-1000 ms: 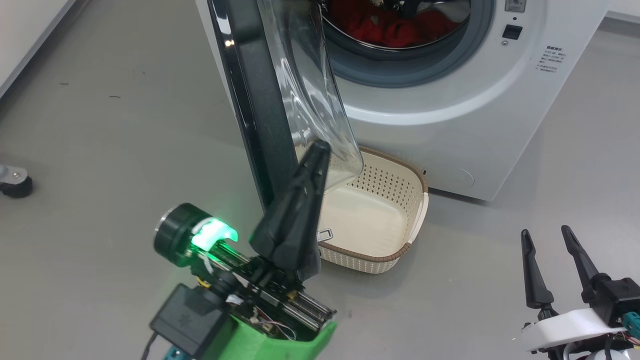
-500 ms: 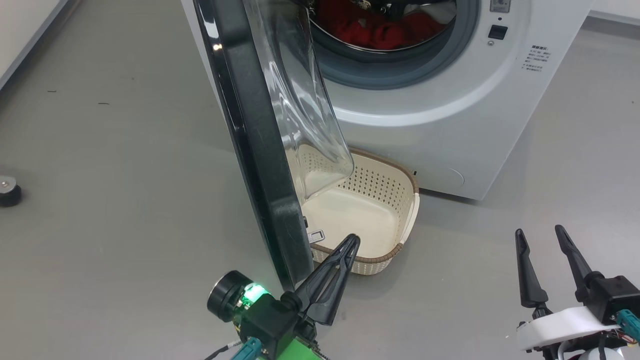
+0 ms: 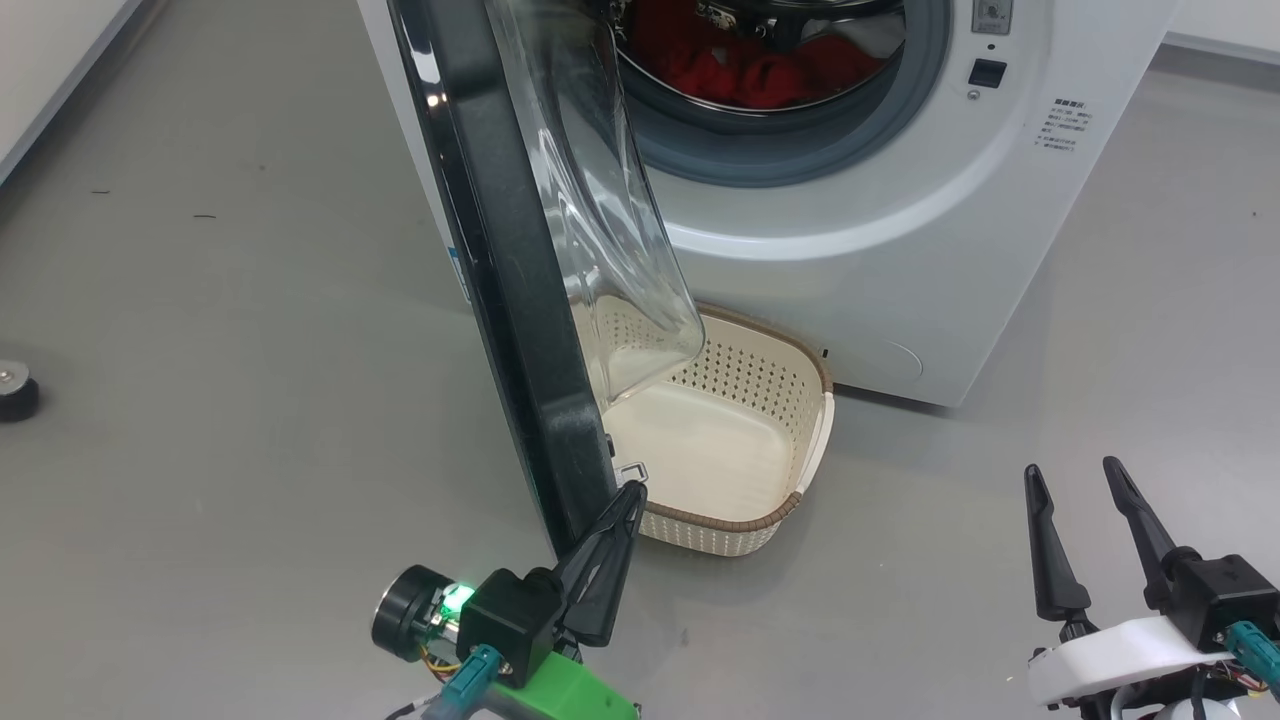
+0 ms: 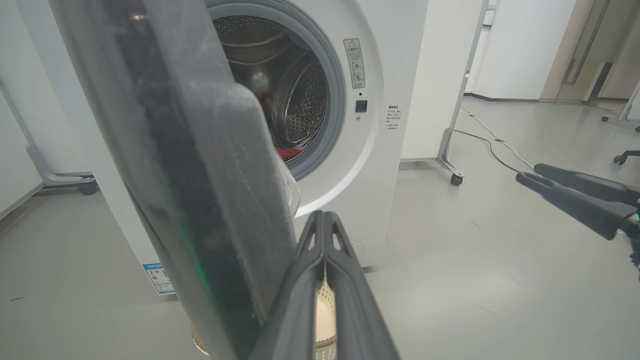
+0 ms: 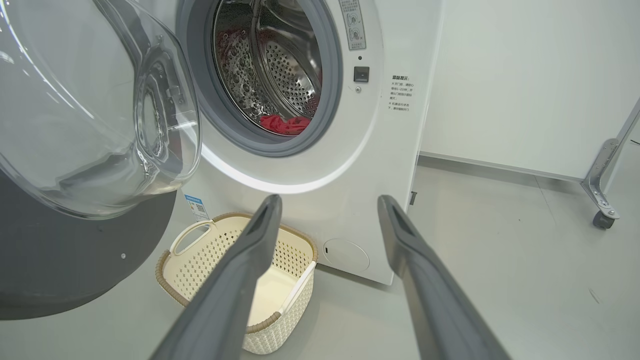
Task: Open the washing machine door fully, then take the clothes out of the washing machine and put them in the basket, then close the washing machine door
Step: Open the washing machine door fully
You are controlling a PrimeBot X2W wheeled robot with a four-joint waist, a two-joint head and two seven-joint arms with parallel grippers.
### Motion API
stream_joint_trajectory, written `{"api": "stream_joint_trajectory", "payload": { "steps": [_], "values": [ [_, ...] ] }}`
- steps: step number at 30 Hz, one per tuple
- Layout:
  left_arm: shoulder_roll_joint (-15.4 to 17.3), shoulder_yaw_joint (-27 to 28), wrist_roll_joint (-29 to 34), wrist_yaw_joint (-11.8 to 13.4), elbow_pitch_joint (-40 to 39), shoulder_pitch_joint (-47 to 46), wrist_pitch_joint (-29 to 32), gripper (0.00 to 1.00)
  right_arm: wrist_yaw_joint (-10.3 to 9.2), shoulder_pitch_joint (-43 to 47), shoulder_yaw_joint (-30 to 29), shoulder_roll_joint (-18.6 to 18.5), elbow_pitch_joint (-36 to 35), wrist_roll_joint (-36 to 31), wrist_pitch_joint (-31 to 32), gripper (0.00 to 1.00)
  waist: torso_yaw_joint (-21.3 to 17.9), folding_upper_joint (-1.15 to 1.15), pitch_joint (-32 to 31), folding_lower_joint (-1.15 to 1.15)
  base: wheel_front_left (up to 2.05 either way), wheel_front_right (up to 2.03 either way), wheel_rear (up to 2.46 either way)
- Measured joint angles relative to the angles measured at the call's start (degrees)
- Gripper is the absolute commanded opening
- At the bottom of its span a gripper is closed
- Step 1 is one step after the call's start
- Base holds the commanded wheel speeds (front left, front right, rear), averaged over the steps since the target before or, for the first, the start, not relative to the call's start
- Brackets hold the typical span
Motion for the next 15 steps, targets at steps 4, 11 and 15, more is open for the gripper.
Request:
{"api": "stream_joint_trajectory", "payload": {
  "steps": [4, 11, 15],
  "values": [
    [0.0, 0.5, 0.0, 0.2, 1.2, 0.0, 0.0, 0.0, 0.0, 0.0, 0.0, 0.1, 0.2, -0.1, 0.0, 1.0, 0.0, 0.0, -0.1, 0.0, 0.0, 0.0, 0.0],
    [0.0, 1.3, -0.2, 0.7, 2.4, -0.1, -0.1, 0.0, 0.01, 0.0, -0.3, 0.3, 0.3, -0.1, 0.0, 1.0, -0.1, 0.0, 0.0, 0.0, 0.0, 0.0, 0.0],
    [-0.1, 1.3, -1.1, 0.9, 2.6, -0.1, -0.6, 0.0, 0.01, 0.0, -0.7, 0.4, 0.2, -0.1, 0.0, 1.0, 0.0, 0.0, 0.2, 0.0, 0.0, 0.0, 0.0]
  ]
}}
